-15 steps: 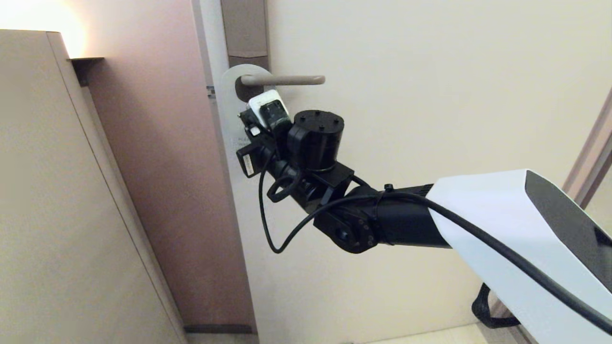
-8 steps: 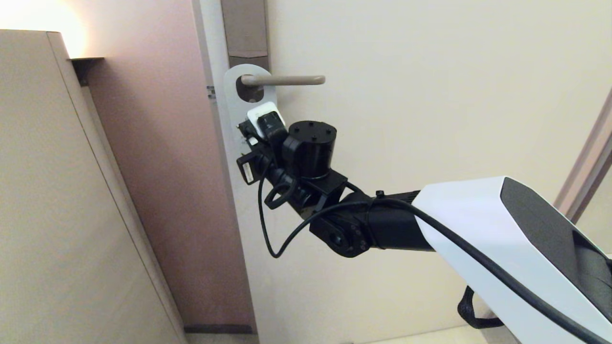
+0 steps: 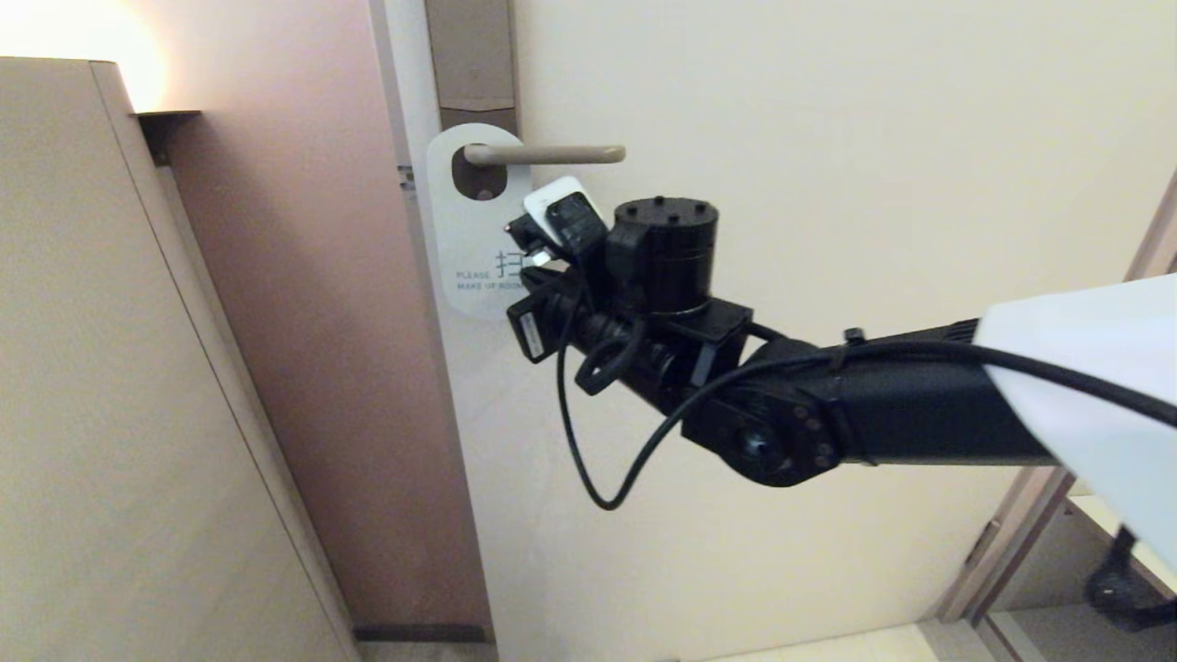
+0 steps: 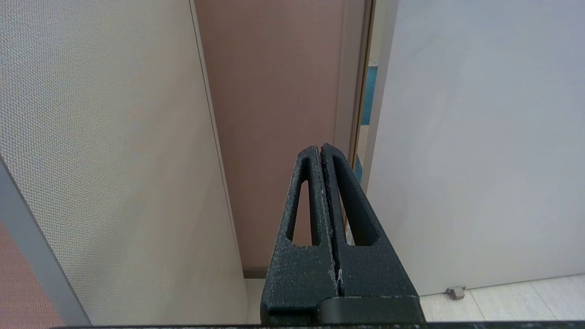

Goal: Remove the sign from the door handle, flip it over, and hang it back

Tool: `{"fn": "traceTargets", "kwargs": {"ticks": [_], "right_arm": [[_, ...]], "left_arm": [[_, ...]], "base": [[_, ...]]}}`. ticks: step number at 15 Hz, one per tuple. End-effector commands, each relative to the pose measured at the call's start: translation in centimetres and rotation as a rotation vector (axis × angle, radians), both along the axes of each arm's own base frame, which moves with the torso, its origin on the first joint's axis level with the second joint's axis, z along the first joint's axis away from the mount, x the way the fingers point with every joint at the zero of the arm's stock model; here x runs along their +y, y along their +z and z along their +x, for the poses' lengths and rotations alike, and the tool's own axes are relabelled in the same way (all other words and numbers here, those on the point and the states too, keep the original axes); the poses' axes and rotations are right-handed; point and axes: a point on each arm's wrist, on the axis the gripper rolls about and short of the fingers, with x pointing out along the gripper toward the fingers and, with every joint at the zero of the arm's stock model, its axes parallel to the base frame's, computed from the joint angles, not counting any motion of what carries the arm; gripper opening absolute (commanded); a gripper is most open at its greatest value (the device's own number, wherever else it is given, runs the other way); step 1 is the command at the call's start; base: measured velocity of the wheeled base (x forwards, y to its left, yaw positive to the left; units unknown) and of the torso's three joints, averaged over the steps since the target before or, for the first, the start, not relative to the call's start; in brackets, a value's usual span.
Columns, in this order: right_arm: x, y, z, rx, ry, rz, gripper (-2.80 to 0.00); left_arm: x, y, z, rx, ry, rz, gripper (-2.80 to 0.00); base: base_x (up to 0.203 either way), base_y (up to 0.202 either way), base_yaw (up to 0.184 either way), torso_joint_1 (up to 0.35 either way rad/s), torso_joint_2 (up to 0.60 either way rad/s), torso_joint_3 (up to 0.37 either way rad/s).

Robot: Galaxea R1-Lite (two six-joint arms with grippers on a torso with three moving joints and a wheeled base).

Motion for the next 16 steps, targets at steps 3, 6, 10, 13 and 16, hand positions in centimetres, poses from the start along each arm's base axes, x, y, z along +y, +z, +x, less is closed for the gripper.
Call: {"fn": "traceTargets", "kwargs": {"ticks": [3,6,10,13,16], "right_arm": [[-8.6,4.9,-2.1,0.010,-0.119,-0.016,-2.80],[-15.9,5.7,-2.0,0.024,-0.289,-0.033,-2.80],[-25.4,5.5,-4.0,0.033,-0.543,-0.083,-2.80],[-29.3,4.8,-7.3,0.046,-0.660,-0.094,-2.80],[-30.6,3.6,-11.2,0.060,-0.697,-0.092,-2.80]], "left_arm": [[0.0,0.0,0.0,0.001,0.001,-0.001,-2.80],[0.0,0.0,0.0,0.000,0.001,-0.001,-2.80],[0.0,0.0,0.0,0.002,0.001,-0.001,-2.80],[0.0,0.0,0.0,0.000,0.001,-0.001,-2.80],[0.0,0.0,0.0,0.001,0.001,-0.001,-2.80]], "base": [[0.000,0.000,0.000,0.000,0.00,0.000],[0.000,0.000,0.000,0.000,0.00,0.000],[0.000,0.000,0.000,0.000,0.00,0.000],[0.000,0.000,0.000,0.000,0.00,0.000],[0.000,0.000,0.000,0.000,0.00,0.000]]}}
